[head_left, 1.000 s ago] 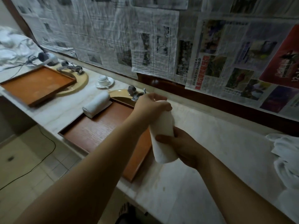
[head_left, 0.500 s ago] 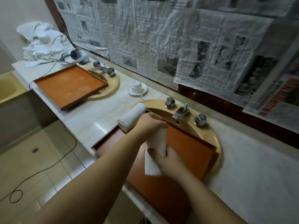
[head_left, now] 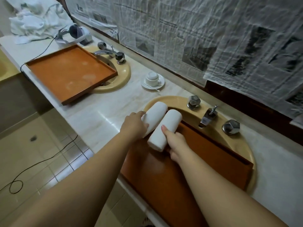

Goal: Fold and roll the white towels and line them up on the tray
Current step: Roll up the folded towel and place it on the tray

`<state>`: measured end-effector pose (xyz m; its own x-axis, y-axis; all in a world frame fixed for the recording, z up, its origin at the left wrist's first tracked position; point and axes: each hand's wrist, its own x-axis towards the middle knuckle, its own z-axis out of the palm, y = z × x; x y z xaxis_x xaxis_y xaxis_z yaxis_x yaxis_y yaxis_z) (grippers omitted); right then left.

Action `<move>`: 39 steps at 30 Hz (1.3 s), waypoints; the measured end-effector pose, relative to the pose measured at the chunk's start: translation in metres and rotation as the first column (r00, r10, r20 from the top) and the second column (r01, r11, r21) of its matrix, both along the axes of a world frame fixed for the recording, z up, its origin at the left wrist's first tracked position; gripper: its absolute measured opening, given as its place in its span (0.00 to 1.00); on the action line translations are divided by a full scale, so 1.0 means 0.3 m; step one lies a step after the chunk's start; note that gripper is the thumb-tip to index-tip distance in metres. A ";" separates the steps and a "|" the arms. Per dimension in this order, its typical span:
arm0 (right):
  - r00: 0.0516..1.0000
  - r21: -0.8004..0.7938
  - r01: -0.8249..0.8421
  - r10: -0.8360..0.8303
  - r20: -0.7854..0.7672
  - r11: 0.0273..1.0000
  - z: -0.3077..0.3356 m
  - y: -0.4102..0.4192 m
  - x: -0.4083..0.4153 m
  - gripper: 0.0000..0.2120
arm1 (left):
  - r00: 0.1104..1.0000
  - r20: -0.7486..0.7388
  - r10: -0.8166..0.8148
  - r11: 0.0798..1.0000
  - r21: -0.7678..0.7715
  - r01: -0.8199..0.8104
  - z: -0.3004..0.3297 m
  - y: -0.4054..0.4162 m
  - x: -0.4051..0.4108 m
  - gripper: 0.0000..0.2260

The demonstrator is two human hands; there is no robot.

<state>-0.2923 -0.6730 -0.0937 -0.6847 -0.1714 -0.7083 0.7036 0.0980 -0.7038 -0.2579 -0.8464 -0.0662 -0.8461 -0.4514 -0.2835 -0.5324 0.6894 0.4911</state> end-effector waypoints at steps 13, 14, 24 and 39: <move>0.986 0.087 0.140 -0.131 -0.100 0.986 -0.051 -0.074 -0.059 0.37 | 0.990 -0.111 0.091 0.990 0.117 -0.078 -0.032 -0.032 -0.011 0.26; 0.988 0.082 0.136 -0.129 -0.091 0.987 -0.050 -0.073 -0.061 0.36 | 0.989 -0.116 0.090 0.990 0.114 -0.077 -0.034 -0.031 -0.008 0.26; 0.985 0.017 0.173 -0.172 -0.030 0.985 -0.030 -0.065 -0.071 0.27 | 0.994 -0.097 0.041 0.994 0.106 -0.031 -0.031 -0.049 -0.029 0.25; 0.985 -0.010 0.171 -0.171 -0.035 0.985 -0.015 -0.066 -0.035 0.19 | 0.996 -0.078 0.041 0.965 0.262 -0.019 -0.031 -0.104 -0.023 0.17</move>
